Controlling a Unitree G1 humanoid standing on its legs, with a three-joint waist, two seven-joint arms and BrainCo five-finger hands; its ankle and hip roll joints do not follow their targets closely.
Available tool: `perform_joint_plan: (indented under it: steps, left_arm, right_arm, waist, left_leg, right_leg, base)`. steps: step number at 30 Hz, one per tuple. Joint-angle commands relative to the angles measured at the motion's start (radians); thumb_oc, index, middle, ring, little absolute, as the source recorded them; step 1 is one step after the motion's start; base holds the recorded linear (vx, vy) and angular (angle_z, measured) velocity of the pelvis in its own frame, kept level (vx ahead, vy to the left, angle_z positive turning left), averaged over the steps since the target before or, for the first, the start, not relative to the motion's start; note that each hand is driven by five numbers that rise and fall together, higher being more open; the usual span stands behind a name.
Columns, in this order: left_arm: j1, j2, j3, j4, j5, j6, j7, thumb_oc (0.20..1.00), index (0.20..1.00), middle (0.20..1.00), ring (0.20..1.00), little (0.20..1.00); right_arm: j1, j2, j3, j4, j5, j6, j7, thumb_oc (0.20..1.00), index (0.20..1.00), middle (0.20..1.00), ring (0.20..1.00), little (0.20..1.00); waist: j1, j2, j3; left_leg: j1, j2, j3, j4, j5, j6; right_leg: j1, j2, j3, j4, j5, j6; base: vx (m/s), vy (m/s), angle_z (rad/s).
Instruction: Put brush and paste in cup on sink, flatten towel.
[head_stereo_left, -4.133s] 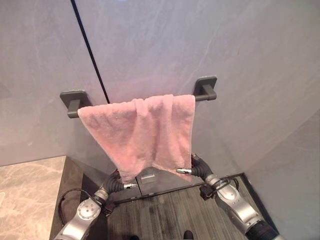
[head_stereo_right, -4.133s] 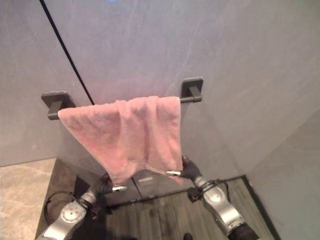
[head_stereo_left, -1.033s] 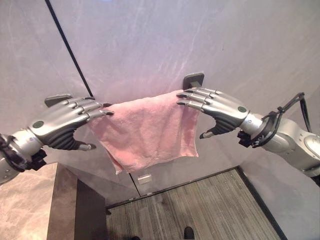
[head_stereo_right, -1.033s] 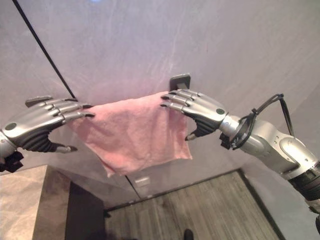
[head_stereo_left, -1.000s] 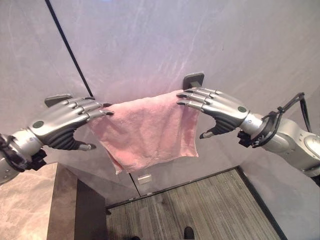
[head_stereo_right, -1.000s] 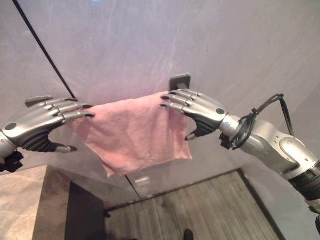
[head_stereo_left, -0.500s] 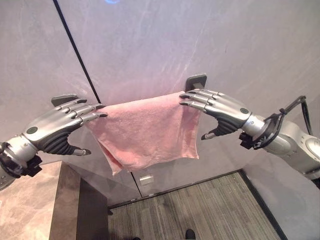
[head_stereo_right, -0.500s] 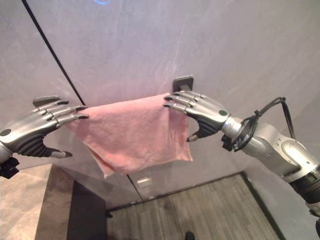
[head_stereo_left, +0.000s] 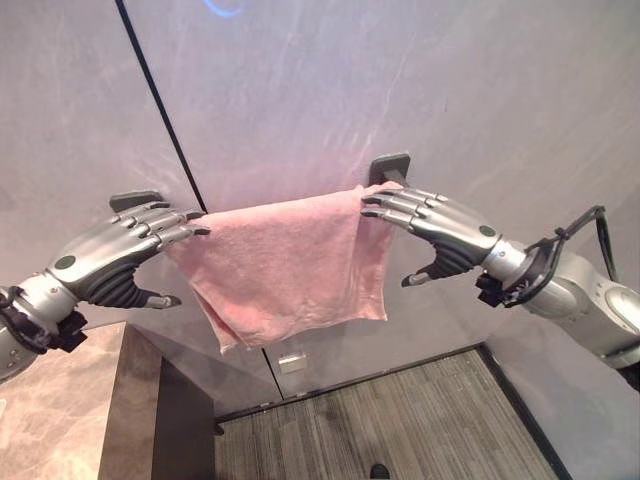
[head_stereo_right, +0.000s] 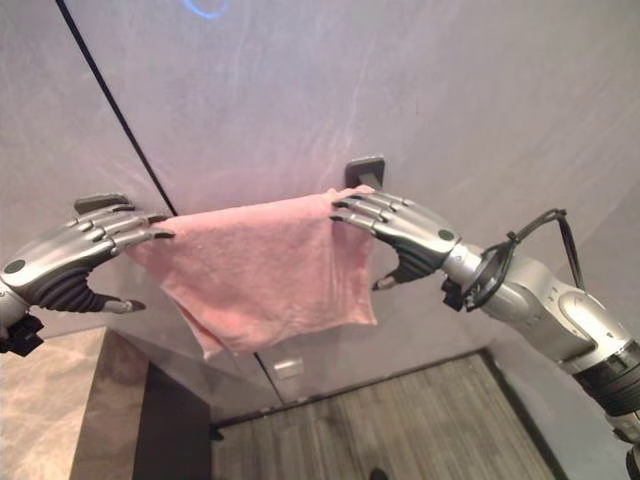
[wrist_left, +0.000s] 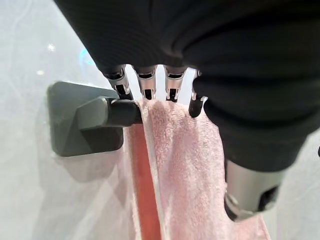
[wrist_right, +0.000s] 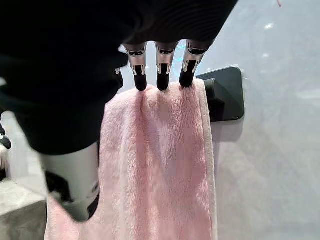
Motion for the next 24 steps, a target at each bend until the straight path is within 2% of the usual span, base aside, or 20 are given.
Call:
perform_joint_plan:
  steps: [1,10,16,19,24]
  left_arm:
    - [0.024,-0.009,-0.051,0.104,0.066,0.049,-0.016,0.824,0.824,0.824,0.824,0.824]
    - [0.005,-0.017,-0.068,0.107,0.07,0.051,-0.015,0.821,0.821,0.821,0.821,0.821]
    - [-0.031,-0.018,-0.097,0.106,0.067,0.053,-0.01,0.849,0.849,0.849,0.849,0.849]
    - [-0.045,-0.019,-0.11,0.101,0.066,0.052,0.001,0.849,0.849,0.849,0.849,0.849]
    - [-0.051,-0.017,-0.125,0.097,0.069,0.052,0.006,0.849,0.849,0.849,0.849,0.849]
  right_arm:
    - [-0.015,0.02,-0.05,0.005,0.03,0.029,-0.038,1.0,1.0,1.0,1.0,1.0]
    - [-0.035,0.028,-0.047,0.04,-0.005,0.048,-0.051,1.0,1.0,1.0,1.0,1.0]
    - [-0.104,0.042,-0.02,0.13,-0.056,0.075,-0.085,1.0,1.0,1.0,1.0,1.0]
    - [-0.162,0.044,-0.007,0.184,-0.144,0.091,-0.142,1.0,1.0,1.0,1.0,1.0]
    - [-0.231,0.056,0.039,0.22,-0.221,0.103,-0.175,1.0,1.0,1.0,1.0,1.0]
  waist:
    - [0.012,-0.028,0.024]
    - [0.013,-0.032,0.023]
    - [0.022,-0.032,0.019]
    - [0.028,-0.031,0.019]
    - [0.033,-0.028,0.02]
  left_leg:
    - [0.01,0.041,-0.027,0.011,-0.004,-0.025]
    - [0.009,0.04,-0.027,0.011,-0.006,-0.023]
    - [0.006,0.039,-0.032,0.011,-0.006,-0.023]
    - [0.003,0.037,-0.035,0.011,-0.006,-0.023]
    - [-0.002,0.034,-0.04,0.011,-0.004,-0.023]
  right_leg:
    - [-0.011,-0.07,-0.031,0.005,0.041,0.069]
    - [-0.013,-0.072,-0.027,0.005,0.042,0.068]
    - [-0.014,-0.073,-0.03,0.005,0.042,0.067]
    - [-0.015,-0.074,-0.031,0.005,0.043,0.067]
    - [-0.016,-0.075,-0.033,0.005,0.045,0.067]
  base:
    - [0.0,0.0,0.0]
    - [0.0,0.0,0.0]
    - [0.0,0.0,0.0]
    - [0.0,0.0,0.0]
    - [0.0,0.0,0.0]
